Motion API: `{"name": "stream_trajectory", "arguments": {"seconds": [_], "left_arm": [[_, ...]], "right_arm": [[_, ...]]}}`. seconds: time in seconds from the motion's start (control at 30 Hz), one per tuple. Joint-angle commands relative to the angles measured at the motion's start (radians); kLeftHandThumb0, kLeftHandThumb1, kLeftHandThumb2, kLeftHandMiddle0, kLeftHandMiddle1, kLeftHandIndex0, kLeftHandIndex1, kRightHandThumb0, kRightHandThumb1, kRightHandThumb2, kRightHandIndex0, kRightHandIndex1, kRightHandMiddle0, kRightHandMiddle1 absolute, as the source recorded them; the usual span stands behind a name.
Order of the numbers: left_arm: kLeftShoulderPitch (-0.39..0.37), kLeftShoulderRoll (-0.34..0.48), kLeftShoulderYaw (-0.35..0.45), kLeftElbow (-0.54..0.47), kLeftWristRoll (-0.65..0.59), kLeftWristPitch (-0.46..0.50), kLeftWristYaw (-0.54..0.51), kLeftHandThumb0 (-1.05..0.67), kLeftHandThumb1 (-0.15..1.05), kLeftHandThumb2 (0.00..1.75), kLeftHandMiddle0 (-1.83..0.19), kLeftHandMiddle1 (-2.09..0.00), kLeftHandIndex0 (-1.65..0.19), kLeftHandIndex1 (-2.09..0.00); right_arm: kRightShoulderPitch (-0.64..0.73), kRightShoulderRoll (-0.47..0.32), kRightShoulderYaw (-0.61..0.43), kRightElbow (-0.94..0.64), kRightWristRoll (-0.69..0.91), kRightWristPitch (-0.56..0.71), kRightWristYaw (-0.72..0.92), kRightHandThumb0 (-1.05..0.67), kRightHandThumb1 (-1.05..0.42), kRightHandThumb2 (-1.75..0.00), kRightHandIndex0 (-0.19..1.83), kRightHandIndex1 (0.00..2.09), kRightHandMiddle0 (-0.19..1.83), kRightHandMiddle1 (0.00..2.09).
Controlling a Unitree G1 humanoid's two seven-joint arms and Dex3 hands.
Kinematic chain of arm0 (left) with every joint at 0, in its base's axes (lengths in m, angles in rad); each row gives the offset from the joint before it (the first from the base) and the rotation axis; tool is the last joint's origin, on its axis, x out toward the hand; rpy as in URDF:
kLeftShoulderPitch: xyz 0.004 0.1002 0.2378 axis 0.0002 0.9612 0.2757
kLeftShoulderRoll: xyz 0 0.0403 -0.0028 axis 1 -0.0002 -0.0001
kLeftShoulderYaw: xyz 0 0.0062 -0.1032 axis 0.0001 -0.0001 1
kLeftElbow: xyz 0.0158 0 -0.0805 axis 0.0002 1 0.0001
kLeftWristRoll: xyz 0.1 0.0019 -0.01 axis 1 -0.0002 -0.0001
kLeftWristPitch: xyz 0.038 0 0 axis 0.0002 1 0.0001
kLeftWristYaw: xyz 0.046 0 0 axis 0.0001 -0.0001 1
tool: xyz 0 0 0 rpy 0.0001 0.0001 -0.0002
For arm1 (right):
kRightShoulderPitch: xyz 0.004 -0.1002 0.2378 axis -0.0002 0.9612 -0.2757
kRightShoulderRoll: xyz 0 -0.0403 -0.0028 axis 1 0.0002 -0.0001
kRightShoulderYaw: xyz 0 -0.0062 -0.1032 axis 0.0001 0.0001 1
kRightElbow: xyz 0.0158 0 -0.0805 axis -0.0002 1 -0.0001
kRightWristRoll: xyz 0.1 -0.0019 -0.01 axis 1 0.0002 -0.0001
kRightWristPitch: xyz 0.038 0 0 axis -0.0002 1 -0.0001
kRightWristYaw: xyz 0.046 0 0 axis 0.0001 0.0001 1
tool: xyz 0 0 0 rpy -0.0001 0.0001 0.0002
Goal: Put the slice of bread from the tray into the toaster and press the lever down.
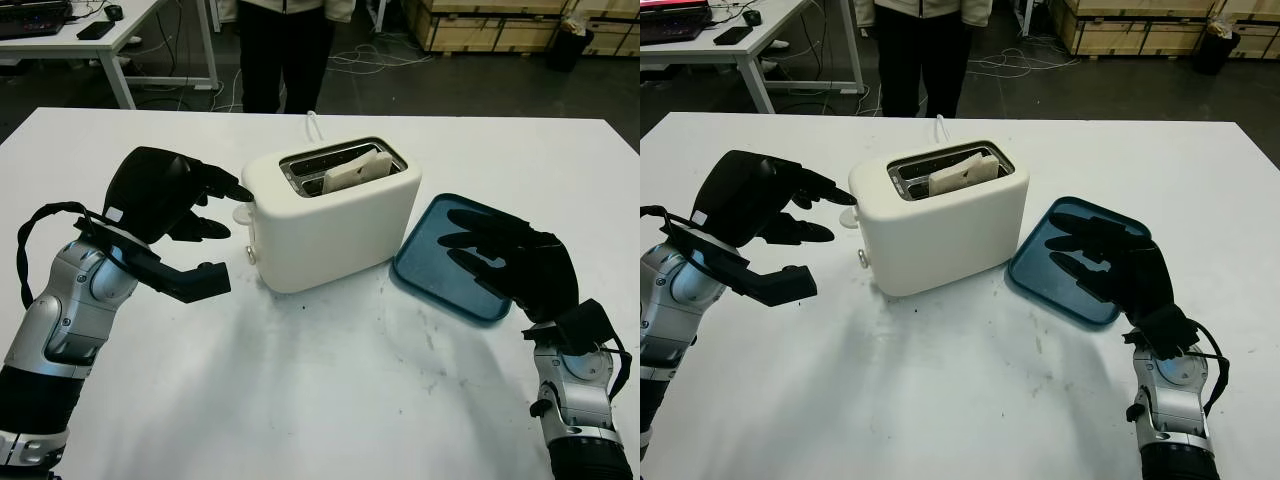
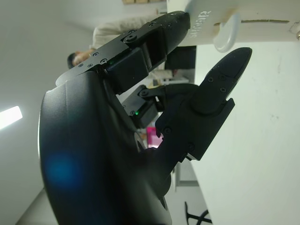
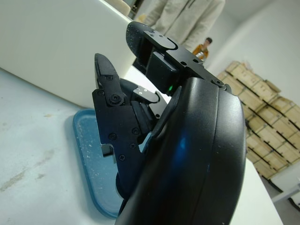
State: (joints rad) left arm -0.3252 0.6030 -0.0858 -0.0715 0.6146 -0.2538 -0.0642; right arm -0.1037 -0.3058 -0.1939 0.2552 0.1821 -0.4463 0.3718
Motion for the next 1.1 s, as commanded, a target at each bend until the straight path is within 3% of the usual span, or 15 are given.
{"name": "stream_trajectory", "arguments": {"seconds": [0.0, 0.37, 1.07], "left_arm": [[0.003, 0.007, -0.031, 0.029, 0.033, -0.012, -0.013, -0.44, 0.50, 0.01, -1.02, -1.07, -1.28, -0.04], [-0.003, -0.005, 0.001, 0.051, 0.088, 0.030, 0.068, -0.35, 0.53, 0.01, -1.01, -1.07, -1.30, -0.03], [-0.039, -0.038, -0.032, 0.099, 0.083, 0.011, 0.086, -0.34, 0.54, 0.00, -1.07, -0.98, -1.33, -0.03]], "right_arm": [[-0.002, 0.003, -0.008, 0.001, 0.022, 0.000, 0.006, -0.18, -0.92, -0.05, 0.68, 0.75, 0.90, 0.00], [-0.007, 0.000, -0.007, 0.012, 0.016, -0.003, 0.007, -0.19, -0.92, -0.05, 0.66, 0.78, 0.91, 0.00], [-0.004, -0.003, -0.006, 0.011, 0.008, -0.003, 0.003, -0.16, -0.92, -0.05, 0.66, 0.74, 0.90, 0.00]]}}
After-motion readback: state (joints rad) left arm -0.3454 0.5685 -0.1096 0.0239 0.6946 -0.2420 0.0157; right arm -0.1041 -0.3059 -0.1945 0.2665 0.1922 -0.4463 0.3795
